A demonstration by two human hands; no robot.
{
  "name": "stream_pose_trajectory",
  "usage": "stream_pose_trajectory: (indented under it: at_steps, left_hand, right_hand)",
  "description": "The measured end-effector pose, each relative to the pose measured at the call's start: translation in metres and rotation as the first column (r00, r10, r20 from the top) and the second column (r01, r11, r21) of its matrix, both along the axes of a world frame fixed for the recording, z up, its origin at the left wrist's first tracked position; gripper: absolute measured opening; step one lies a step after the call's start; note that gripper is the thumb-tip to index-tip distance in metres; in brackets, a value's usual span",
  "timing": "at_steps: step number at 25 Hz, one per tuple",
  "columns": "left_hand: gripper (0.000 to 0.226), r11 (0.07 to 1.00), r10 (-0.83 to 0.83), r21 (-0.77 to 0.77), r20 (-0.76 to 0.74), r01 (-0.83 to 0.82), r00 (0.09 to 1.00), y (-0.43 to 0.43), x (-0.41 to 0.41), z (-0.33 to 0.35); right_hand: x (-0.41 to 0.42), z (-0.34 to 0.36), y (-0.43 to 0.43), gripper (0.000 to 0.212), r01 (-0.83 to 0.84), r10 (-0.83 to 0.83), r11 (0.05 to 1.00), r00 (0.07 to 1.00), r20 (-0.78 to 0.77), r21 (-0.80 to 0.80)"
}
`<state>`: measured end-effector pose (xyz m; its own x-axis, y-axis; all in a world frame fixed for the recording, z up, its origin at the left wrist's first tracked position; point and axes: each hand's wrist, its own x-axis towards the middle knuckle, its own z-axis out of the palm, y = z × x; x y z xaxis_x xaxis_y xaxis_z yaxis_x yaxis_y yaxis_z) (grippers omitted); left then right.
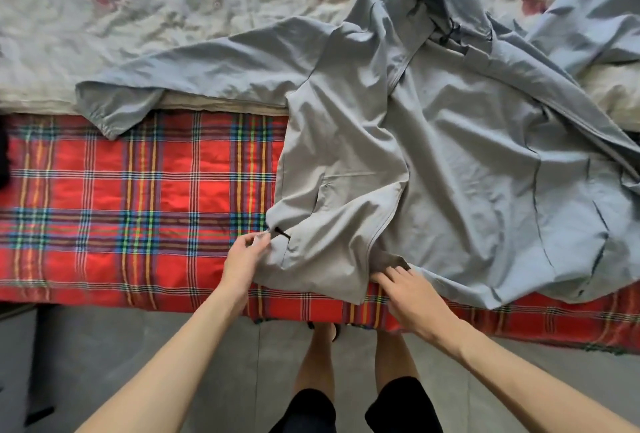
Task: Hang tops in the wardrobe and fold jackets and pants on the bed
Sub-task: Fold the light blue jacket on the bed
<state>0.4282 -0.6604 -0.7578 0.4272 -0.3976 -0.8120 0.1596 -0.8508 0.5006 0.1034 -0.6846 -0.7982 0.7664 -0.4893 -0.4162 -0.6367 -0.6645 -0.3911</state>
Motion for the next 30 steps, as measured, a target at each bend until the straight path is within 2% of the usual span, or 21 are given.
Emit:
stream_pose_trajectory:
  at_steps: [2,4,5,8,10,11,12,14,15,16,18,19,20,21,22,23,24,25,27,28,30]
  left_hand:
    - [0.052,0.971,-0.239,0.032,0.028,0.238,0.971,0.013,0.001,-0.001]
    - [0.037,0.937,-0.349,0.01,0.064,0.349,0.935,0.027,0.004,-0.006]
    - [0.024,0.937,-0.347,-0.018,0.081,0.349,0.934,0.029,0.006,-0.007]
    - [0.018,0.984,-0.155,-0.083,0.02,0.156,0.988,0.025,0.005,0.002]
    - [0.024,0.994,0.079,-0.06,-0.215,-0.093,0.974,0.016,0.005,0.004]
    - [0.026,0.972,0.216,-0.009,-0.355,-0.234,0.91,0.011,0.006,0.004]
    - [0.028,0.929,0.35,0.066,-0.473,-0.364,0.808,0.005,0.008,0.007]
    - [0.031,0.829,0.531,0.198,-0.574,-0.524,0.623,-0.007,0.013,0.014]
    - [0.03,0.812,0.555,0.23,-0.587,-0.536,0.589,-0.01,0.014,0.018]
    - [0.03,0.82,0.55,0.248,-0.592,-0.516,0.589,-0.011,0.014,0.021]
    - [0.03,0.864,0.501,0.28,-0.548,-0.418,0.67,-0.003,0.005,0.024]
    - [0.029,0.892,0.449,0.289,-0.503,-0.346,0.738,0.006,-0.001,0.022]
    - [0.029,0.918,0.379,0.293,-0.453,-0.267,0.807,0.015,-0.007,0.019]
    - [0.028,0.94,0.286,0.289,-0.381,-0.181,0.879,0.023,-0.01,0.015]
    - [0.027,0.955,0.169,0.284,-0.294,-0.083,0.941,0.03,-0.011,0.012]
    - [0.025,0.96,0.029,0.277,-0.194,0.026,0.981,0.035,-0.009,0.009]
    - [0.024,0.951,-0.112,0.281,-0.086,0.132,0.99,0.038,-0.005,0.007]
    - [0.021,0.936,-0.218,0.287,0.011,0.206,0.976,0.038,0.002,0.006]
    - [0.015,0.939,-0.275,0.246,0.121,0.239,0.954,0.021,0.016,0.008]
    - [0.014,0.954,-0.254,0.196,0.138,0.225,0.957,0.006,0.023,0.013]
    - [0.013,0.987,-0.163,0.041,0.144,0.158,0.976,-0.04,0.033,0.026]
  right_hand:
    - [0.005,-0.005,0.001,0.045,0.067,-0.063,0.995,0.997,0.046,-0.076]
    - [0.009,-0.005,-0.003,0.041,0.114,-0.097,0.967,0.992,0.084,-0.229]
    - [0.01,-0.002,-0.004,0.043,0.146,-0.136,0.958,0.989,0.058,-0.247]
    - [0.009,-0.002,-0.015,0.061,0.341,-0.348,0.917,0.937,0.001,-0.207]
    - [0.008,-0.004,-0.032,0.061,0.481,-0.481,0.868,0.876,0.029,-0.125]
    - [0.009,-0.002,-0.042,0.049,0.483,-0.48,0.873,0.875,0.057,-0.063]
    - [0.009,0.0,-0.046,0.035,0.44,-0.437,0.898,0.894,0.101,-0.016]
    - [0.007,0.01,-0.038,0.022,0.233,-0.229,0.972,0.959,0.169,-0.003]
    - [0.005,0.016,-0.026,0.016,0.127,-0.128,0.992,0.979,0.159,0.013]
    - [0.001,0.02,-0.011,0.006,0.009,-0.014,0.999,0.992,0.126,0.039]
    - [-0.013,0.028,0.01,0.019,-0.176,0.182,0.965,0.983,-0.013,0.193]
    - [-0.019,0.029,0.015,0.023,-0.153,0.179,0.95,0.981,-0.073,0.271]
    - [-0.019,0.028,0.016,0.019,0.013,0.015,0.951,0.996,-0.09,0.308]
    - [-0.015,0.028,0.012,0.01,0.299,-0.294,0.888,0.953,-0.069,0.35]
    - [-0.008,0.025,0.006,0.007,0.592,-0.635,0.684,0.771,-0.052,0.427]
    - [0.002,0.02,-0.003,0.013,0.756,-0.85,0.43,0.523,-0.061,0.493]
    - [0.014,0.018,-0.015,0.017,0.801,-0.933,0.269,0.355,-0.063,0.535]
    - [0.026,0.014,-0.027,0.017,0.812,-0.954,0.219,0.294,-0.056,0.54]
    - [0.051,0.022,-0.06,0.012,0.799,-0.97,0.177,0.241,-0.036,0.575]
    - [0.062,0.028,-0.079,0.011,0.785,-0.974,0.175,0.224,-0.009,0.595]
    - [0.077,0.044,-0.131,0.013,0.777,-0.962,0.249,0.266,0.058,0.578]
